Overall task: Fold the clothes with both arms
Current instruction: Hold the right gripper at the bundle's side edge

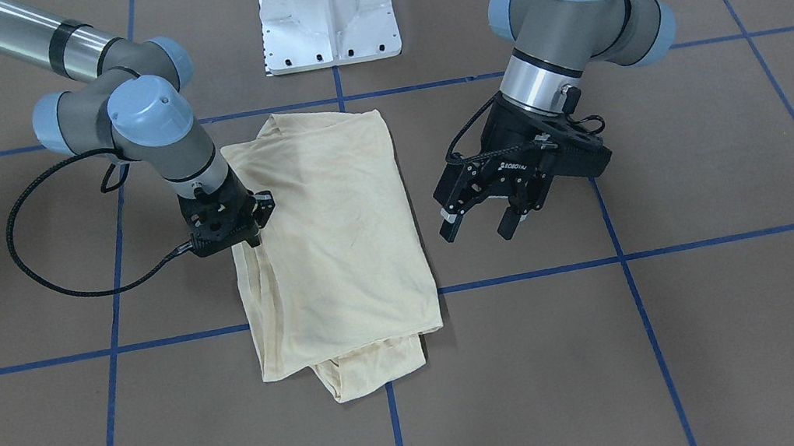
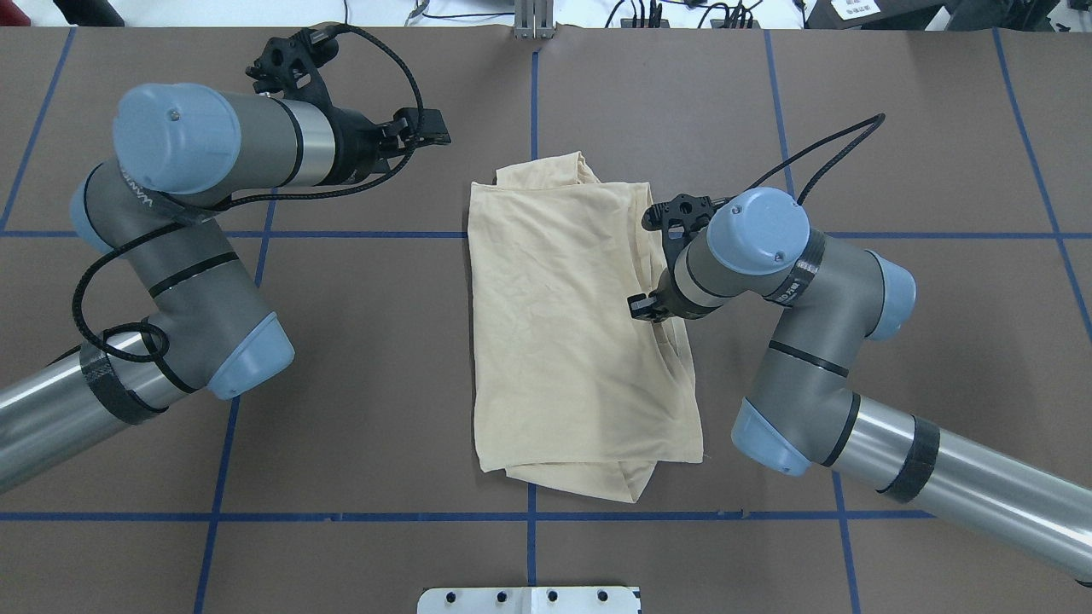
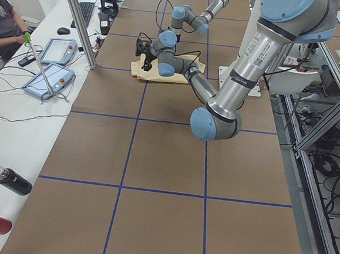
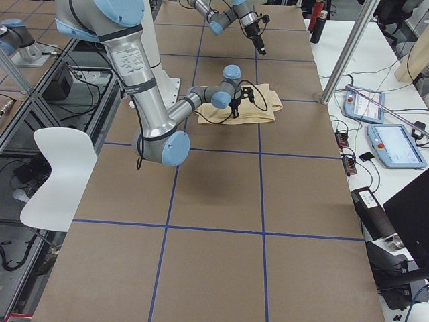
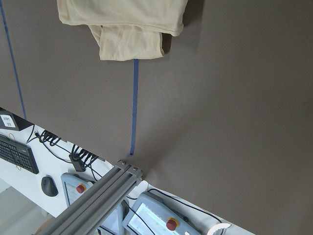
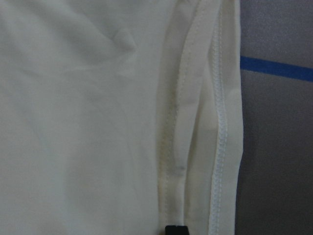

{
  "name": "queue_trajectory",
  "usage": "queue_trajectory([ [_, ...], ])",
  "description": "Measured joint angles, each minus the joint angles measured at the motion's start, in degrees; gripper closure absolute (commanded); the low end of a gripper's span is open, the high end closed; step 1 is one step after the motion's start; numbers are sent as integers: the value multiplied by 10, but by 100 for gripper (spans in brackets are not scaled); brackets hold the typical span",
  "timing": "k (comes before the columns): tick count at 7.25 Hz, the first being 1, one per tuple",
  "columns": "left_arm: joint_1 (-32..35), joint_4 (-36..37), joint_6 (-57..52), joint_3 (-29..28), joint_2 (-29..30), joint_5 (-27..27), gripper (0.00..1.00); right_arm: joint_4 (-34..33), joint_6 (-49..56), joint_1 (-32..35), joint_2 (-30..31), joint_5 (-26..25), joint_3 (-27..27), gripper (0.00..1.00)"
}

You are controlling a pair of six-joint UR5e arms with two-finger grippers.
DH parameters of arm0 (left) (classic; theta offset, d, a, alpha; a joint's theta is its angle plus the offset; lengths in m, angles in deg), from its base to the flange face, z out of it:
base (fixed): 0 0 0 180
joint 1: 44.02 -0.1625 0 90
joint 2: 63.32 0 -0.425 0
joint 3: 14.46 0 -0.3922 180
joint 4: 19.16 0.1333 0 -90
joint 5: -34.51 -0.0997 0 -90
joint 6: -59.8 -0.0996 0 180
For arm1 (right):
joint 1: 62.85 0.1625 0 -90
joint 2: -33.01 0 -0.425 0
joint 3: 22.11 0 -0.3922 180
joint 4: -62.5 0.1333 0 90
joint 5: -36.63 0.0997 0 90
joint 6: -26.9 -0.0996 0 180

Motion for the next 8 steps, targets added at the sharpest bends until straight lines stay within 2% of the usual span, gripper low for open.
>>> queue_trajectory([
  [2, 0, -1, 0, 0, 0, 0, 0, 0, 0, 1, 1, 0, -1, 82],
  [5, 0, -1, 0, 0, 0, 0, 0, 4, 2, 1, 2, 1, -1, 74],
  [8, 0, 0, 0, 0, 1, 0, 0, 6, 2, 1, 2, 1, -1, 75],
])
